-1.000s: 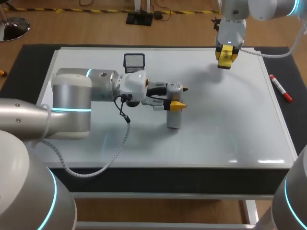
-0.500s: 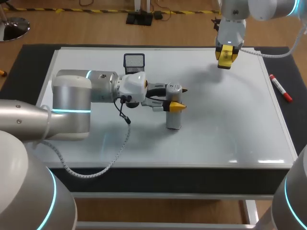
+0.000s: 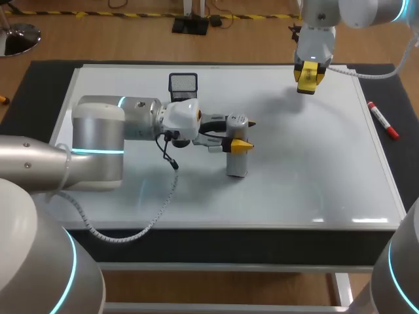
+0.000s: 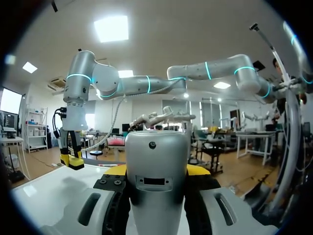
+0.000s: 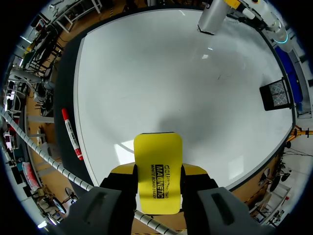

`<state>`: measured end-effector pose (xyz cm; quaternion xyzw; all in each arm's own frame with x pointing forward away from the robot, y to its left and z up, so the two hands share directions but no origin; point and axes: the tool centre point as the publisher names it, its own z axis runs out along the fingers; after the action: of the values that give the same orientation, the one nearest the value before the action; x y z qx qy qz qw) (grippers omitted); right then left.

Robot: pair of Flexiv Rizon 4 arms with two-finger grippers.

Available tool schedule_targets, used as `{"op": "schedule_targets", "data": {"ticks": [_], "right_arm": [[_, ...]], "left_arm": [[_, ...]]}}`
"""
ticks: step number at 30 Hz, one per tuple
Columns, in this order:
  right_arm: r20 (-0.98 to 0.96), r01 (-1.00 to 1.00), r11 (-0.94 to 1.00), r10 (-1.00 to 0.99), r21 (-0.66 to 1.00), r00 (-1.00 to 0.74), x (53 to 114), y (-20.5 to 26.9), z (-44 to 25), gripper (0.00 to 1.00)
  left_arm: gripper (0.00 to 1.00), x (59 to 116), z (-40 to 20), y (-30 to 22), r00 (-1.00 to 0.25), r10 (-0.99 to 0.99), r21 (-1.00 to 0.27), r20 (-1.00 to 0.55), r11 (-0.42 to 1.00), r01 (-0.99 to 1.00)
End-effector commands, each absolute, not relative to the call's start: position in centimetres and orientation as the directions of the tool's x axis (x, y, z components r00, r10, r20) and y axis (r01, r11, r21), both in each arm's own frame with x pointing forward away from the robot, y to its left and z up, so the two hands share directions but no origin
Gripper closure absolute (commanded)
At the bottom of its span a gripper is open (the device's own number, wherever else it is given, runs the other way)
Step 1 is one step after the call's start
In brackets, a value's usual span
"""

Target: Pick up the inspection probe, press it on each red-marked spot on the whiteboard one by one, put down the probe, pick up the eraser, and wipe off all the red marks.

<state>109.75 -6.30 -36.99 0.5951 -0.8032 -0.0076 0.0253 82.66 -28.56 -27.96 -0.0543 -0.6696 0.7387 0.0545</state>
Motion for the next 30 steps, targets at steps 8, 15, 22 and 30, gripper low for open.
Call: {"op": "schedule_targets", "data": {"ticks": [8,15,22,30], "right_arm": [[0.035,-0.956,0.29,-0.957,0.043,-0.288,109.9,-6.4,-36.9,1.0],[0.035,-0.956,0.29,-0.957,0.043,-0.288,109.9,-6.4,-36.9,1.0],[0.035,-0.956,0.29,-0.957,0.043,-0.288,109.9,-6.4,-36.9,1.0],[0.035,-0.956,0.29,-0.957,0.043,-0.288,109.9,-6.4,-36.9,1.0]], "left_arm": [[1.0,82.7,-28.1,-28.6,-0.987,0.158,-0.995,-0.009,-0.1,-0.007],[1.0,82.6,-27.7,-28.4,-0.987,0.16,-0.995,-0.017,-0.1,0.001],[1.0,83.6,-25.4,-24.7,-0.993,0.103,-0.994,-0.049,-0.105,0.038],[1.0,84.5,-23.0,-19.8,-0.996,0.011,-0.996,-0.084,-0.043,0.083]]}}
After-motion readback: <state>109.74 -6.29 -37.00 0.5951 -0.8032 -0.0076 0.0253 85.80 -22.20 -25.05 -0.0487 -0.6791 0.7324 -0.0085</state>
